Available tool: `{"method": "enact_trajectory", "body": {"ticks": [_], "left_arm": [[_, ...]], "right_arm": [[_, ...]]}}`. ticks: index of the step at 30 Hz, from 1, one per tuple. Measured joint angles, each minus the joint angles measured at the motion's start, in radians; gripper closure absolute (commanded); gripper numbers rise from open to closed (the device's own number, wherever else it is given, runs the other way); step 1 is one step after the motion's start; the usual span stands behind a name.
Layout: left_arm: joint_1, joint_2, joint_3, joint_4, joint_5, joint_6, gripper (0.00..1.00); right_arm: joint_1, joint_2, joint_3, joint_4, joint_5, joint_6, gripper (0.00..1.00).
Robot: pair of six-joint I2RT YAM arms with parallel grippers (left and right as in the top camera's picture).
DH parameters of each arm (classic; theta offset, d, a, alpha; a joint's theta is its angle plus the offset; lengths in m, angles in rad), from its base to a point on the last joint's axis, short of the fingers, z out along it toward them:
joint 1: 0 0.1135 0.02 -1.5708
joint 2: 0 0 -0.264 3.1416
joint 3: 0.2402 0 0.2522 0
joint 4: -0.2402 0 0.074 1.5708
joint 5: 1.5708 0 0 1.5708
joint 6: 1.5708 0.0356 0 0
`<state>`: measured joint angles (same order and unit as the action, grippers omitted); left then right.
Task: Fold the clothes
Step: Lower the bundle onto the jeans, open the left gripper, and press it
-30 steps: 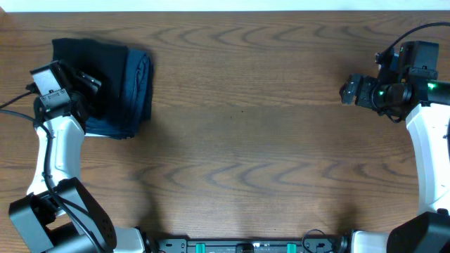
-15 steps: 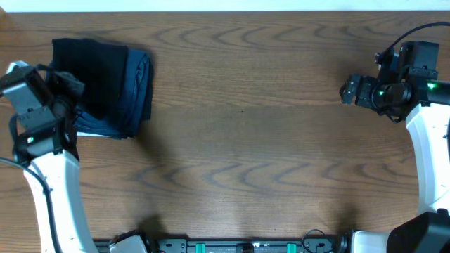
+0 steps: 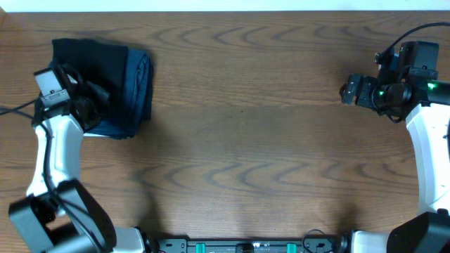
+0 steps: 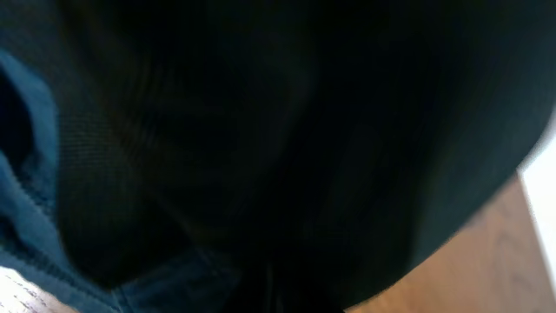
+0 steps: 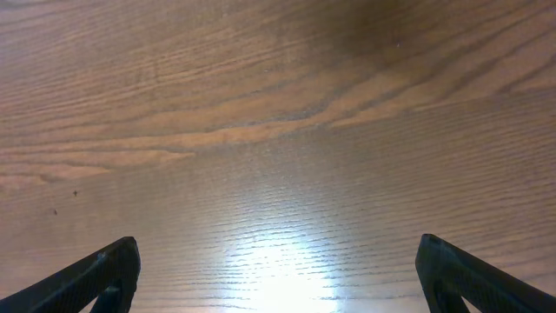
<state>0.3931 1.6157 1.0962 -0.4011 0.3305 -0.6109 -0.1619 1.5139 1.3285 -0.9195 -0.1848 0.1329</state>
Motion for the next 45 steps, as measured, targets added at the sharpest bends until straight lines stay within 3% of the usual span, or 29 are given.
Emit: {"method": "enact_trajectory", "body": {"ticks": [9,20,36,45], "left_arm": [[0.016,0.007,-0.004,0.061,0.051,0.013,0.94],[0.032,-0.253,-0.002,0.172,0.068,0.005,0.94],[0.143,-0.007,-0.002,0.122,-0.094,0.006,0.94],[0.148,-0.09,-0.002,0.166,-0.049,0.006,0.94]], "right_arm": [[0.0,0.0,0.0,0.0,0.0,0.0,0.01],[0.0,0.0,0.0,0.0,0.0,0.0,0.01],[0.0,0.0,0.0,0.0,0.0,0.0,0.01],[0.0,0.0,0.0,0.0,0.0,0.0,0.01]]}}
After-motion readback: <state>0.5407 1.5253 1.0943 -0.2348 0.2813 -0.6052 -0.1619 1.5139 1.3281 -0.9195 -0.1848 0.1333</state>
